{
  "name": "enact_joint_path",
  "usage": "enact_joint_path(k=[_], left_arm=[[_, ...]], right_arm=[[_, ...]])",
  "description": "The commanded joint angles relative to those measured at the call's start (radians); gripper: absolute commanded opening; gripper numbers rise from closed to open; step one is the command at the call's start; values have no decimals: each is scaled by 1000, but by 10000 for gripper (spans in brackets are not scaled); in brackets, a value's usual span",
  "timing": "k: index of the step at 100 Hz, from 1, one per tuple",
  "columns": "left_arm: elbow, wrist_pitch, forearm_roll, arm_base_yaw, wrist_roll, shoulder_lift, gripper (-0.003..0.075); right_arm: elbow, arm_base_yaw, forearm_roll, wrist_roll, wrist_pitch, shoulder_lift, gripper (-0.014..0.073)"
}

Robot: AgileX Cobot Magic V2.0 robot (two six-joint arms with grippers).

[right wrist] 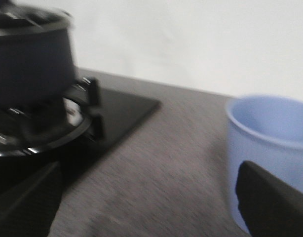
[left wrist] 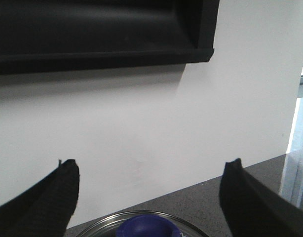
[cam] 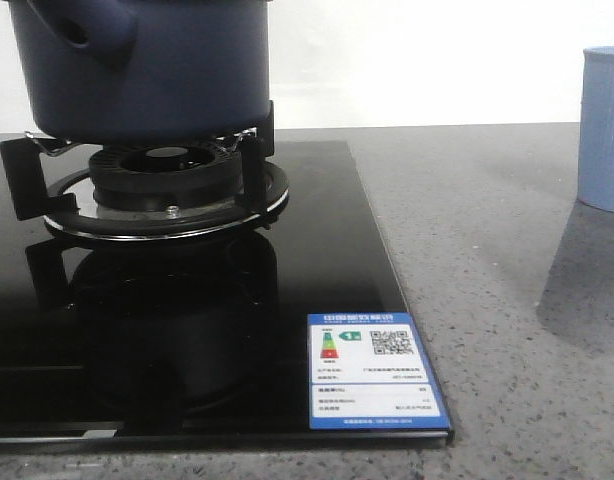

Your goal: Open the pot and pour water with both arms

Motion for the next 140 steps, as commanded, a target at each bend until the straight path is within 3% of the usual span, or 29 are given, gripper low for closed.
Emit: enact_joint_path(k=[1, 10, 27, 35, 48, 53, 66, 84, 97, 118, 140], left_arm=[[-35, -9, 5, 17, -7, -66, 468], [-28, 41, 5, 56, -7, -108, 328], [8, 113, 13, 141, -5, -186, -1], [33, 118, 23, 171, -5, -222, -16], [77, 107, 30, 202, -5, -281, -16], [101, 93, 30, 205, -5, -302, -16], [188, 27, 32, 205, -5, -359, -16], [371, -40, 15, 205, -5, -490, -16], [503, -49, -52, 205, -9, -645, -16], [657, -47, -52, 205, -9, -838, -16], [713, -47, -52, 205, -9, -869, -16]], right_arm=[[-32, 4, 89, 4, -142, -3, 580], [-40, 18, 169, 4, -174, -3, 432], [-129, 42, 161, 4, -211, -3, -64], [-206, 49, 142, 21, -148, -3, -53], [-372, 72, 63, 250, 314, -3, -53], [-428, 77, 5, 258, 395, -3, -53], [-509, 77, -79, 263, 319, -5, -53], [-429, 77, -105, 288, 231, -97, -53], [-316, 77, -211, 279, 292, -281, -53], [-92, 77, -215, 279, 517, -556, -53], [14, 77, -215, 280, 530, -691, -53]])
